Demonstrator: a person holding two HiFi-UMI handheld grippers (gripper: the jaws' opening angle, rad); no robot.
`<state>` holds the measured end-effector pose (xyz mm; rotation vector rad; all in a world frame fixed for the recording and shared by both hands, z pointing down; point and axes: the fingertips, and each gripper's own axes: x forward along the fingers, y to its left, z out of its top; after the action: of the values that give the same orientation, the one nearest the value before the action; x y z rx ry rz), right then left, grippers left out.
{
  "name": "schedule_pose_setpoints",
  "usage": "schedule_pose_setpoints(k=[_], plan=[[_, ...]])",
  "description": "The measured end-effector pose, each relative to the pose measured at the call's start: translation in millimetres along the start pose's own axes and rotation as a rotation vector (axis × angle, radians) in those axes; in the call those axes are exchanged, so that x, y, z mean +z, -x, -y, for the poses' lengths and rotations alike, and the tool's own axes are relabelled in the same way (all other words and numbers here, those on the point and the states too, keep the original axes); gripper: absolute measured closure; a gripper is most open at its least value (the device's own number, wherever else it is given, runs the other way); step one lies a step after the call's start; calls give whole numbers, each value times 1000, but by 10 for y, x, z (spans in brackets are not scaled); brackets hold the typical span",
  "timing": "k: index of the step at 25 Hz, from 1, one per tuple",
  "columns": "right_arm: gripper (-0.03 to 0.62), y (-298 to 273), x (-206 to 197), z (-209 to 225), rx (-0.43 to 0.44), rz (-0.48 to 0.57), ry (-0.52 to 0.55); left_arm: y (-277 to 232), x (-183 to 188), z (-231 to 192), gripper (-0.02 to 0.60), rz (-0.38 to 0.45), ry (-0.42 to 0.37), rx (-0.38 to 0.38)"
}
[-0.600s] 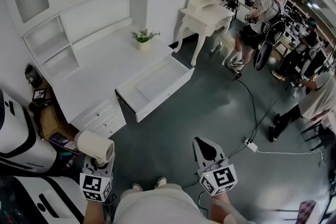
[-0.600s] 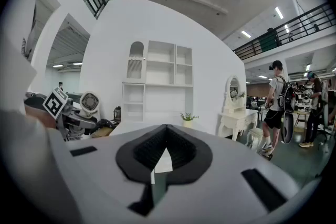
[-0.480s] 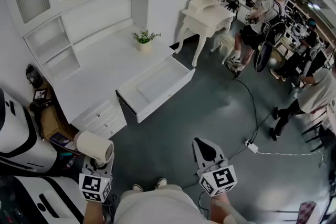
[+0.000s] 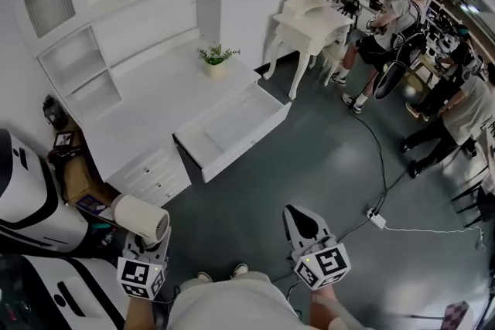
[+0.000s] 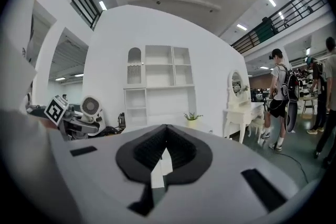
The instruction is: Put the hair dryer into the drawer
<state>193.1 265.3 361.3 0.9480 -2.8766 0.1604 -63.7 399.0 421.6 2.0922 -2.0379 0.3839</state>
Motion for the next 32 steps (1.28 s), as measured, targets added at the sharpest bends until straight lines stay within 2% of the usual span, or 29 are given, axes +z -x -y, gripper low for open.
schedule_pose_setpoints(k=[8, 16, 23, 27, 32], plan=[[586, 61, -170, 313, 35, -8, -33, -137, 51, 276, 439, -4, -7, 27], [586, -283, -204, 410, 62, -45, -27, -450, -41, 152, 439, -35, 34, 17], [586, -878, -210, 536, 18, -83, -23, -1089, -50, -206, 439, -41, 58, -49], [586, -1496, -121, 587, 2, -109, -22, -1558, 47, -593, 439, -39, 75, -91], [586, -2264, 58, 626, -36, -103, -54, -2143, 133, -1065, 439, -67, 106, -183]])
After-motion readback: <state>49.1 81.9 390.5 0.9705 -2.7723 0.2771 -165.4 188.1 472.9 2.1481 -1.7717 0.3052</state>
